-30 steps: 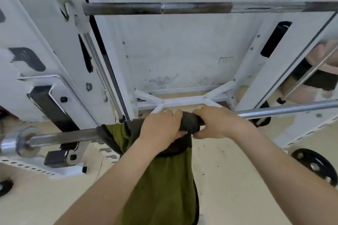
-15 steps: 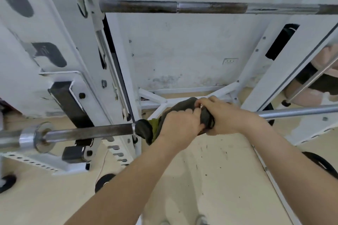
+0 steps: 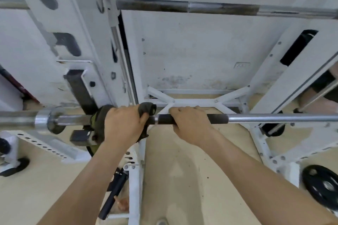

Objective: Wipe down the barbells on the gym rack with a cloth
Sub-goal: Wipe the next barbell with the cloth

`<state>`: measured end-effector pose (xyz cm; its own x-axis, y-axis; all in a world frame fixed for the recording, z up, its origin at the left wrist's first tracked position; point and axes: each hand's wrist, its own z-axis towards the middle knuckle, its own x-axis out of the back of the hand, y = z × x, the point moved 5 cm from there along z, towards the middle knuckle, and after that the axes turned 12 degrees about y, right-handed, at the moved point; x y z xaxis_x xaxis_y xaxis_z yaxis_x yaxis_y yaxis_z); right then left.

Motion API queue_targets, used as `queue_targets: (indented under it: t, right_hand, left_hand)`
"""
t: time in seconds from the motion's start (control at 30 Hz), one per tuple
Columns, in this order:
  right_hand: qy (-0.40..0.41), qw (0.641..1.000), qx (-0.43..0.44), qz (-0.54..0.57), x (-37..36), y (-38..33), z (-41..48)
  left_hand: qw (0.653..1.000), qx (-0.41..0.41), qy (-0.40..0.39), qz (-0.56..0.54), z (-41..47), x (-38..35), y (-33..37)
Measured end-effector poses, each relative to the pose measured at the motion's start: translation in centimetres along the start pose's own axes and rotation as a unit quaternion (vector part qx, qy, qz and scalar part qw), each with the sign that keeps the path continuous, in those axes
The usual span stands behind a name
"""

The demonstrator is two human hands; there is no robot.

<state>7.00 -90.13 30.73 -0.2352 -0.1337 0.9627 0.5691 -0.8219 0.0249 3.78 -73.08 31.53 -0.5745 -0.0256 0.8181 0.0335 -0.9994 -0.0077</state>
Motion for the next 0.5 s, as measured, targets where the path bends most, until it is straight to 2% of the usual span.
queue_targets:
  t: [0.07, 0.2, 0.37, 0.5]
  right_hand:
    - [0.042, 0.999, -0.029, -0.003, 0.2, 2.5, -2.4]
    - [0.132, 0.986, -0.105, 0.013, 1.4, 8.4, -7.5]
    - [0.185, 0.957, -0.22, 0.043, 2.9, 16.5, -13.9]
    - [0.211, 0.916, -0.324, 0.109, 3.9, 24.0, -17.7]
  left_hand:
    - [1.0, 0.006, 0.006, 0.0, 0.2, 0.1, 3.0]
    - [0.997, -0.065, -0.023, -0.025, 0.9, -1.5, 14.0]
    - [0.995, -0.082, -0.009, -0.063, 2.0, -3.0, 26.7]
    - [0.987, -0.12, 0.003, -0.104, 3.4, -3.9, 38.0]
